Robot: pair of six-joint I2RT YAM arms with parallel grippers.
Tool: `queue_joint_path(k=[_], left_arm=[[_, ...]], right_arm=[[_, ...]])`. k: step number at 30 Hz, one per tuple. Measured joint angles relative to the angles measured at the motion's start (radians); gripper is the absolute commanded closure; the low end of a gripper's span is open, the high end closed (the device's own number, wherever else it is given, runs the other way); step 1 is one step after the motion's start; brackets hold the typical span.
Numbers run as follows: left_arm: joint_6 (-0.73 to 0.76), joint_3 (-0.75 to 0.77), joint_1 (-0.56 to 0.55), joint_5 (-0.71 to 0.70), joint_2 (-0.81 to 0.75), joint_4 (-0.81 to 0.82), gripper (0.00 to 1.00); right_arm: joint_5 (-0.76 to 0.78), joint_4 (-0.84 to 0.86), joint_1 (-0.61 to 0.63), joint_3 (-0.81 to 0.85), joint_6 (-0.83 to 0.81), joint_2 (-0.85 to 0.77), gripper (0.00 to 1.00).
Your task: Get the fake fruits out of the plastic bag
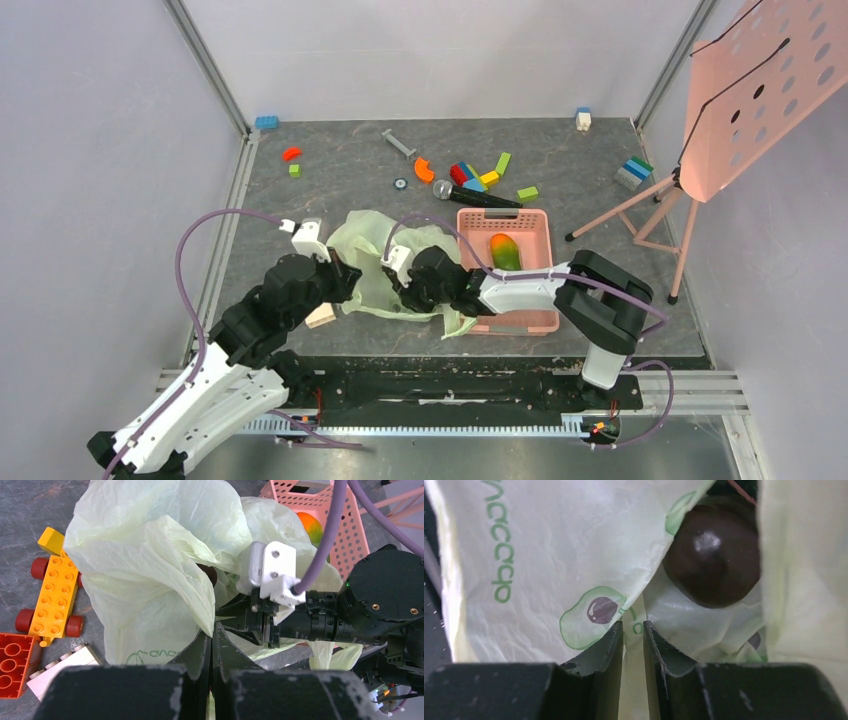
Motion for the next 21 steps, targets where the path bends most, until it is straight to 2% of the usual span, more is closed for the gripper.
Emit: queue_joint_path(k=[5, 11, 21], left_arm=[[0.0, -0.003, 0.0, 0.0, 0.0, 0.0, 0.98], [0.0, -0.008, 0.0, 0.001, 0.004, 0.0, 0.98], [-0.001, -0.014, 0.0, 0.002, 0.003, 0.0, 0.98]], right_arm=[[0.0, 0.01, 0.011, 0.0, -0.031, 0.0, 0.8], [0.15, 0.006, 0.012, 0.031, -0.019, -0.013, 0.88], [0.272, 0.056, 0.011, 0.138, 0.031, -0.028, 0.87]])
